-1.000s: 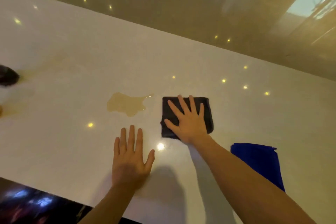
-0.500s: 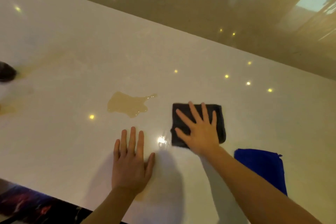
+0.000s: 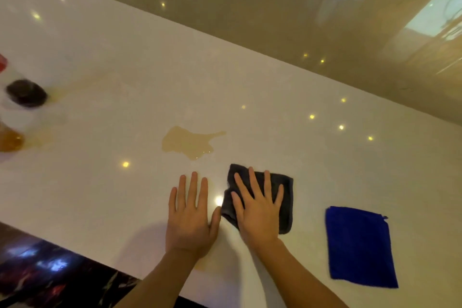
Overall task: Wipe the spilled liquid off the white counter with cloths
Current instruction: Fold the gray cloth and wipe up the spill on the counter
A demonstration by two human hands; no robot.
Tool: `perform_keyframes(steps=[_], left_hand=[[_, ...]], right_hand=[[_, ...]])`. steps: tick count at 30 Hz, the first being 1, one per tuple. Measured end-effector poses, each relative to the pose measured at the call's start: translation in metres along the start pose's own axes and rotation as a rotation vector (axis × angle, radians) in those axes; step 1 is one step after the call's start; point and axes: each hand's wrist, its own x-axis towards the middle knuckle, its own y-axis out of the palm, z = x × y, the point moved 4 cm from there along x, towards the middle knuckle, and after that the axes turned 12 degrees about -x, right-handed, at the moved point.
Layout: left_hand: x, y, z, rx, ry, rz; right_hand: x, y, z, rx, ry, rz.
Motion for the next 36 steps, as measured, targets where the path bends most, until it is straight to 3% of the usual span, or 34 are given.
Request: perform_keyframes(steps=[3,7,9,12,14,16,19,23,26,28,29,32,34,36], left_hand=[[-0.001,0.0,0.002,-0.025,-0.001,0.008],[0.009,-0.014,0.013,-0.12,-0.011,0.015],[0.021,-0.033,0.037,-0.148,-0.108,-0.061],[0.041,-0.068,0.1,-0.111,-0.362,-0.218],[0.048,-0.077,0.131,-0.082,-0.484,-0.195],[0.051,-0.075,0.144,-0.076,-0.511,-0.192],[0.052,-0.073,0.146,-0.043,-0.474,-0.239],[0.052,-0.071,0.152,-0.023,-0.477,-0.234],[0.054,-0.069,0.152,-0.061,-0.485,-0.25],[0.054,-0.07,0.152,-0.07,-0.474,-0.261],[0.054,-0.071,0.153,-0.078,-0.473,-0.263],[0.053,-0.072,0.151,-0.096,-0.468,-0.26],[0.053,-0.072,0.151,-0.097,-0.469,-0.251],[0.053,-0.072,0.151,-0.101,-0.469,-0.253]], right_hand=[[0.03,-0.012,0.005,0.276,0.239,-0.04],[0.061,-0.041,0.021,1.278,0.636,0.008],[0.077,-0.058,0.04,1.459,0.573,0.02],[0.107,-0.069,0.085,1.255,0.271,0.07],[0.124,-0.054,0.117,0.782,0.005,0.111],[0.125,-0.03,0.145,0.341,-0.208,0.114],[0.119,-0.01,0.168,0.042,-0.344,0.044],[0.157,-0.014,0.149,-0.071,-0.457,-0.062],[0.2,-0.022,0.114,-0.062,-0.171,0.008],[0.185,-0.023,0.115,-0.038,-0.101,0.013],[0.162,-0.02,0.12,-0.032,-0.181,-0.019],[0.073,0.006,0.117,-0.087,-0.655,-0.108],[0.071,0.004,0.084,-0.118,-0.881,-0.101],[0.114,-0.007,0.055,-0.182,-0.793,-0.117]])
